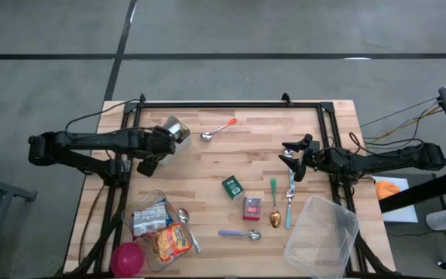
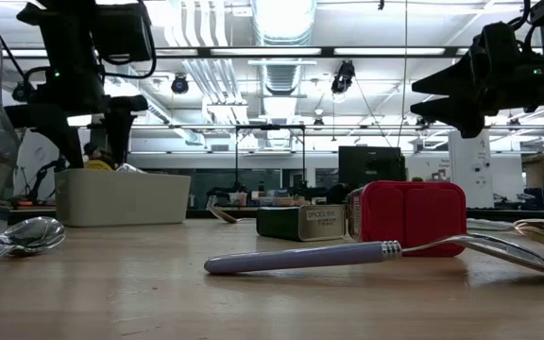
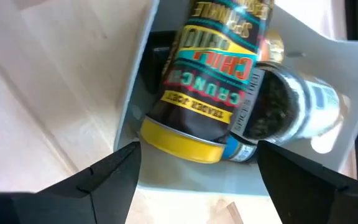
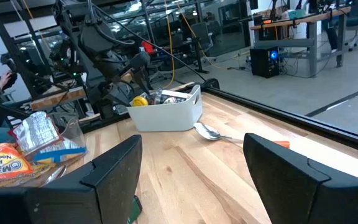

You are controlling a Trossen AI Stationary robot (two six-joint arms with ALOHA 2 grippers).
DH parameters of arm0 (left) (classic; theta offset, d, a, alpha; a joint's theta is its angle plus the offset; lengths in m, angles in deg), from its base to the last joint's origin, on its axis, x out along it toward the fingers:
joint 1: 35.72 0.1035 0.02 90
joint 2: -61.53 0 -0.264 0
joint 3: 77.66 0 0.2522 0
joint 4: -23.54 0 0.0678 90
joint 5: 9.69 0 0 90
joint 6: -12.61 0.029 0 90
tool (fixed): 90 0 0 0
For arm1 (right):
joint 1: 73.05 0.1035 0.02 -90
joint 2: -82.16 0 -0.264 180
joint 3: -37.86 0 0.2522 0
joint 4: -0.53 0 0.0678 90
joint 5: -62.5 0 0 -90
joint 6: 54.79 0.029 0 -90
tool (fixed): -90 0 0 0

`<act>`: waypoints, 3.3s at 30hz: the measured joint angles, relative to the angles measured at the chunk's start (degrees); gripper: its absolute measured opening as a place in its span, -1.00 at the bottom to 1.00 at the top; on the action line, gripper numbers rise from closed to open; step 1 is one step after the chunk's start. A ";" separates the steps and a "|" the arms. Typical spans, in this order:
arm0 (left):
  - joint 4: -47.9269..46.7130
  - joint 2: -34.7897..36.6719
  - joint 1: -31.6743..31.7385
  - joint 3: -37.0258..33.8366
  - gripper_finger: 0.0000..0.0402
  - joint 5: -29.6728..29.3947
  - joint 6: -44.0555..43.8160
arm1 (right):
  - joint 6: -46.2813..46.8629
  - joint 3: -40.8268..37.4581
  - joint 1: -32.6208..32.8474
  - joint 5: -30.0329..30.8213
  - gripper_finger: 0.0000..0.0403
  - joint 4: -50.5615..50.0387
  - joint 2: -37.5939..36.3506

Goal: Pick & Place Food Item
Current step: Put the yellow seasoning can into the gray bin, then put the black seasoning can into the gray bin

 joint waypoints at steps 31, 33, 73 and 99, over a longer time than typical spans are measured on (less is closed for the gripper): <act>26.79 3.97 -2.23 5.15 0.60 -3.90 107.34 | 0.01 0.00 0.00 0.00 0.37 0.00 -0.02; 30.38 3.51 -4.00 5.15 0.60 -3.30 113.76 | 0.00 0.00 -0.02 0.00 0.37 0.00 -0.02; 30.81 -42.68 -10.38 33.59 0.60 34.05 170.55 | 0.00 0.02 -0.02 0.00 0.37 0.00 0.00; 34.19 -51.24 -8.51 33.64 0.60 33.88 175.86 | 0.00 0.02 0.00 0.00 0.37 -0.02 0.00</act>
